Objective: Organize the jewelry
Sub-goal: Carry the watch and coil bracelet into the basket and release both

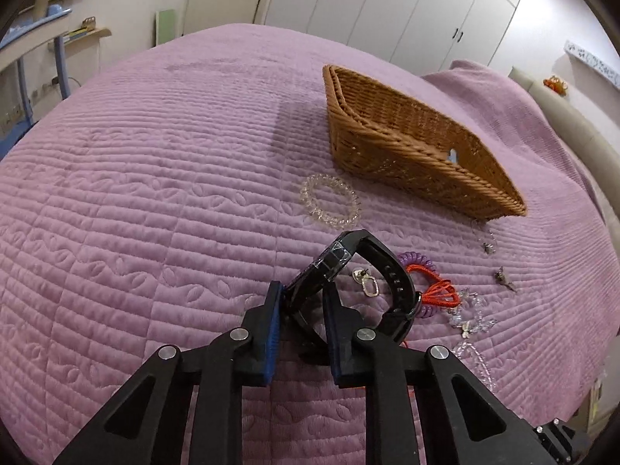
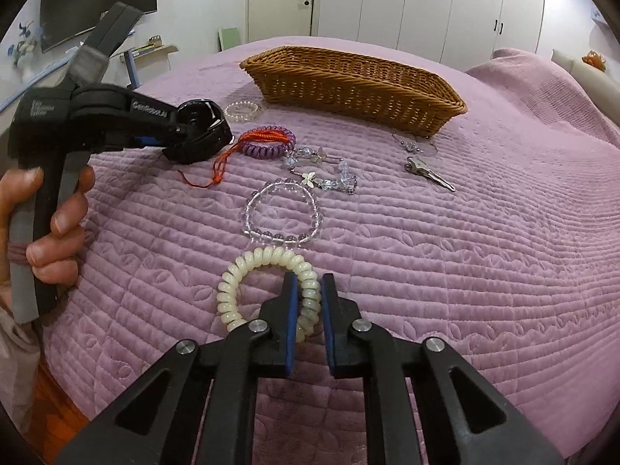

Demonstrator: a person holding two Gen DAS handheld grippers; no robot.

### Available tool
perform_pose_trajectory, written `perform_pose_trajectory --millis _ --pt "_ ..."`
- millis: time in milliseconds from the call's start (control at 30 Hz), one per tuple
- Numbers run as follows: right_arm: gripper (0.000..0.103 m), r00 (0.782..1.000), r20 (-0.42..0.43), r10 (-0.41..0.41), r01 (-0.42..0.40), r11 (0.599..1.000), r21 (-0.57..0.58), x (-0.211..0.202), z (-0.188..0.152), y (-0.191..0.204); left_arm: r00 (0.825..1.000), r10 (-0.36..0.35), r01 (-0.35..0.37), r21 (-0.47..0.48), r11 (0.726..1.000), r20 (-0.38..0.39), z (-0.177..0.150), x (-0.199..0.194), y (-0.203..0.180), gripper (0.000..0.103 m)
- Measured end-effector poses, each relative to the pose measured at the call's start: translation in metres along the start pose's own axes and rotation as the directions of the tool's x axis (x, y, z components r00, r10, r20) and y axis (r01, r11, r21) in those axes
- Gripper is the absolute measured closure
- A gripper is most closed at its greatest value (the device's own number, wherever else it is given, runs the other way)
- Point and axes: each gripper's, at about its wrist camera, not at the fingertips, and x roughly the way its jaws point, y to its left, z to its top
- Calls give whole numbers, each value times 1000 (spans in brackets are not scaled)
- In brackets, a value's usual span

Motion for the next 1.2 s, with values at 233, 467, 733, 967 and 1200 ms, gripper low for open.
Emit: perform_pose_trajectory --millis 233,467,733,967,1200 --pt "91 999 32 29 -31 998 48 -8 3 -11 995 -46 42 51 998 84 -8 -26 -6 83" --pt "91 995 88 53 -60 995 84 -25 21 -22 990 -68 57 95 994 121 -9 -44 -17 83" --pt "91 983 184 8 -32 992 125 -32 78 -57 979 -116 95 128 987 167 14 -61 -33 83" --pt "91 970 245 -14 -40 977 212 -15 160 -105 969 -120 85 165 983 215 64 -57 -54 83" --pt "91 982 189 -3 -53 955 292 46 228 -138 970 -149 121 148 982 192 125 -16 -72 83"
